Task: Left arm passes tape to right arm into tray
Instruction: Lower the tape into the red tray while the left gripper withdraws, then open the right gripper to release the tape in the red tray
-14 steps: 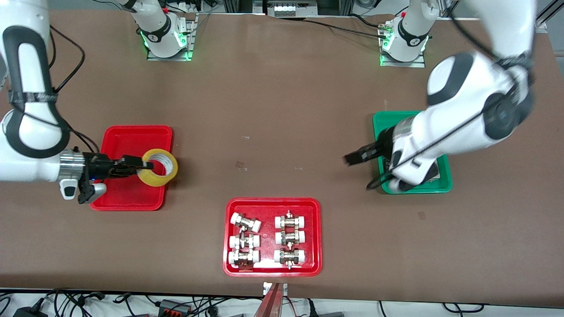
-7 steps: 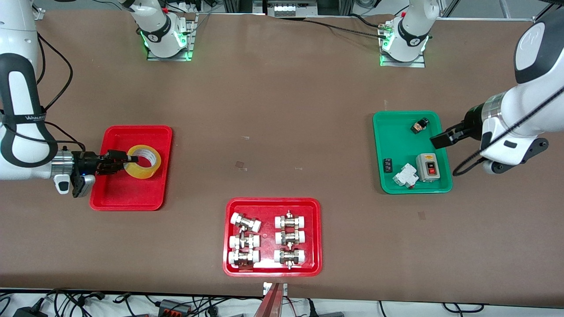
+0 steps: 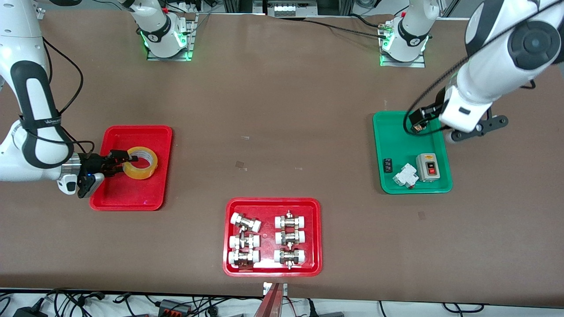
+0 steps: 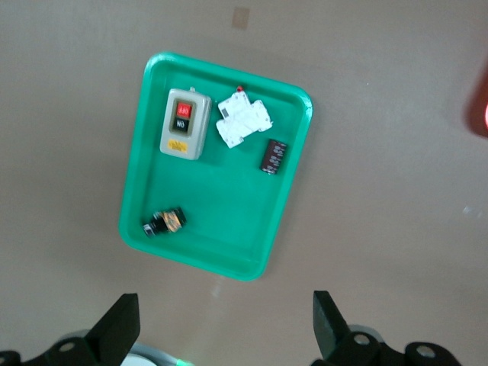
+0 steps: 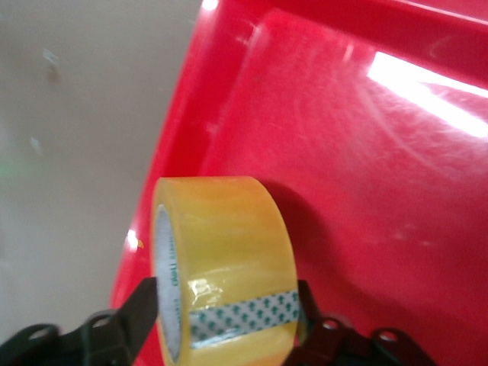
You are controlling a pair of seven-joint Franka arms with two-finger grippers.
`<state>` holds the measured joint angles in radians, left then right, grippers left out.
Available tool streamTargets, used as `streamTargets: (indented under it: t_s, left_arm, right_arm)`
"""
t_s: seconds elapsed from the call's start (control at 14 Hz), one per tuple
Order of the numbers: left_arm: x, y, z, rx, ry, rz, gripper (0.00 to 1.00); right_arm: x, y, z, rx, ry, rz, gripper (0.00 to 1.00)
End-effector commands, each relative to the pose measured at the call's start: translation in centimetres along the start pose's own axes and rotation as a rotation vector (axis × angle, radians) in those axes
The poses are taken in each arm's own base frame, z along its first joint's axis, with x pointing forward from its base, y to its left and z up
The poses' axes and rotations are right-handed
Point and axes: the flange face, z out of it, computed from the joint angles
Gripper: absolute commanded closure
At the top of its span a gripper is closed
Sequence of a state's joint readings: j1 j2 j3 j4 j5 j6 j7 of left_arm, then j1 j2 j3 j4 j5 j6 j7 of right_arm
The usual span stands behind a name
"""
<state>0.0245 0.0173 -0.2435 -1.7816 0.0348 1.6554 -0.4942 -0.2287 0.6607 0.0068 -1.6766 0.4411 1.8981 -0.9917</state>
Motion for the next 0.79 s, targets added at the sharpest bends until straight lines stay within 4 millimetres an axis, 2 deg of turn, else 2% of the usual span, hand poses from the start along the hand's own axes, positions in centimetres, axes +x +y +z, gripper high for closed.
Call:
streamTargets:
  t_s: [0.0,0.14,0.36,0.5,0.71]
  left_arm:
    - [1.8,-4.3,-1.3,-0.002,0.051,0.086,0.00]
    - [2.9,-5.1,-1.6,-0.004,0.035,0.074,0.00]
    - [3.8,-5.0,-2.5,-0.020,0.067,0.058,0.00]
    - [4.3,-4.5,-2.3,-0.020,0.047,0.050,0.00]
    - [6.3,-6.1,-3.7,-0.033,0.012,0.026,0.00]
  right_arm:
    - [0.8,-2.4,-0.2,-0.116,-0.035,-0.091,0.00]
    - [2.0,-4.9,-1.7,-0.218,-0.057,-0.154,0.00]
    - [3.8,-9.4,-6.2,-0.374,-0.084,-0.193,0.00]
    - [4.3,-13.6,-9.6,-0.468,-0.088,-0.125,0.00]
    - [3.8,-19.8,-13.6,-0.501,-0.061,0.056,0.00]
